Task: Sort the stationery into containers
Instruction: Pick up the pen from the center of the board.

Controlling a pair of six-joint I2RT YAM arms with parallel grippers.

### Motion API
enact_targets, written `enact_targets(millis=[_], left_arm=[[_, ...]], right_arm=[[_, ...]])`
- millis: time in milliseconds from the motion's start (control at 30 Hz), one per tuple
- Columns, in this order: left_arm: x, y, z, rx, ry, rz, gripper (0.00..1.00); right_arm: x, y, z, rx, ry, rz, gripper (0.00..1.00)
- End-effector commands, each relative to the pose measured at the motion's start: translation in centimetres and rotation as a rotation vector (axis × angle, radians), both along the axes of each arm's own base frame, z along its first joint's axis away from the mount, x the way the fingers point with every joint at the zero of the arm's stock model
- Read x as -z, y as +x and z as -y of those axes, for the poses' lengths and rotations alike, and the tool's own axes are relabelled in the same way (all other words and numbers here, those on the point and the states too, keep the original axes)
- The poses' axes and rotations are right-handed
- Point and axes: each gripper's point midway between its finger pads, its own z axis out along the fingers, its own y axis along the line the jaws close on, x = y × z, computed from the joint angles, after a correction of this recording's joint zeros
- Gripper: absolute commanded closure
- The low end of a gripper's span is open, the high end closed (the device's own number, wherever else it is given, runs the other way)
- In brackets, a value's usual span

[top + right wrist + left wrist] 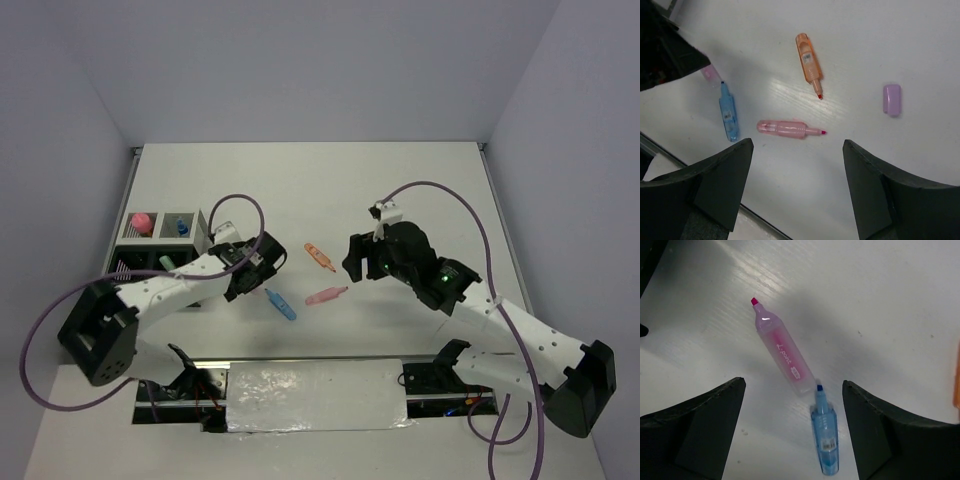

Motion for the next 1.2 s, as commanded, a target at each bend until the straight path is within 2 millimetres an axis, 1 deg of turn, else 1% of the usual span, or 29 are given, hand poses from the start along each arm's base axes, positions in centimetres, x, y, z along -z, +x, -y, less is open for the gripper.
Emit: enact_targets(millis=[0,67,100,167,200,233,333,400,567,600,667,700,767,867,900,967,1000,1067,1100,1133,1167], left_arm=[[1.0,1.4,-0.2,-0.102,0.020,-0.024,0.09],[1.9,1.4,-0.5,-0.130,0.029,-0.045,0.11],[2.3,1.6,-0.2,-0.133,0.008,-0.046,0.13],[3.1,1.3,-0.9,-0.157,0.005,-0.062,0.17],[3.4,1.6,-1.0,-0.167,-0.009,-0.061,0.20],[3.9,1.4,-1.3,-0.171,-0.007,-0.070,0.24],[4.5,1.3,-1.4,-0.175,-0.010,-0.084,0.32],[5.1,1.0,-1.3,-0.173,-0.007,-0.103,0.32],[6.9,0.1,-0.8,-0.154,-0.028,-0.152,0.36],[7.3,-0.3,-0.9,-0.151,-0.022,-0.162,0.39],[7.6,-0.6,-0.8,-0.150,-0.015,-0.180,0.42],[7.7,-0.8,-0.8,-0.149,-0.013,-0.184,0.46],[7.7,-1.3,-0.7,-0.144,-0.012,-0.190,0.48],[7.9,-2.1,-0.8,-0.142,-0.037,-0.188,0.56],[8.2,-2.7,-1.3,-0.140,-0.031,-0.193,0.62],[7.8,-2.6,-1.6,-0.135,-0.044,-0.167,0.70],[7.8,-2.8,-1.9,-0.104,-0.029,-0.173,0.82],[6.6,-2.0,-1.7,-0.041,-0.034,-0.132,0.96],[5.8,-1.5,-1.6,0.026,-0.009,-0.110,1.00],[4.3,-0.9,-1.3,0.061,-0.019,-0.065,1.00],[3.1,-0.4,-1.0,0.102,-0.017,-0.029,1.00]], right_arm=[[0.4,-0.9,0.5,-0.028,-0.005,0.006,0.20],[0.6,-1.1,0.8,-0.029,-0.006,0.012,0.20],[0.7,-1.2,0.8,-0.033,-0.009,0.012,0.20],[1.1,-1.3,0.9,-0.040,-0.012,0.011,0.20],[1.3,-1.4,0.8,-0.044,-0.013,0.007,0.20],[1.3,-1.4,0.8,-0.048,-0.013,0.007,0.20],[1.4,-1.4,0.5,-0.061,-0.010,0.005,0.20],[1.1,-1.4,0.4,-0.064,-0.005,0.008,0.20],[0.8,-1.3,0.3,-0.065,-0.001,0.016,0.20],[0.8,-1.2,0.3,-0.064,0.002,0.016,0.20],[0.8,-1.2,0.2,-0.066,0.005,0.016,0.20],[0.8,-1.2,0.1,-0.068,0.006,0.013,0.20],[0.8,-1.1,-0.1,-0.071,0.007,0.012,0.20],[1.0,-1.0,-0.2,-0.071,0.006,0.006,0.20],[1.0,-1.0,-0.3,-0.076,0.007,0.007,0.20],[1.2,-0.9,-0.4,-0.073,0.002,-0.001,0.19],[1.4,-0.7,-0.2,-0.060,-0.001,-0.006,0.18],[2.2,0.2,0.3,-0.013,-0.018,-0.044,0.15],[2.8,1.0,1.1,0.032,-0.025,-0.071,0.15],[3.3,1.4,1.6,0.057,-0.035,-0.101,0.15],[3.9,2.3,1.7,0.081,-0.066,-0.125,0.14]])
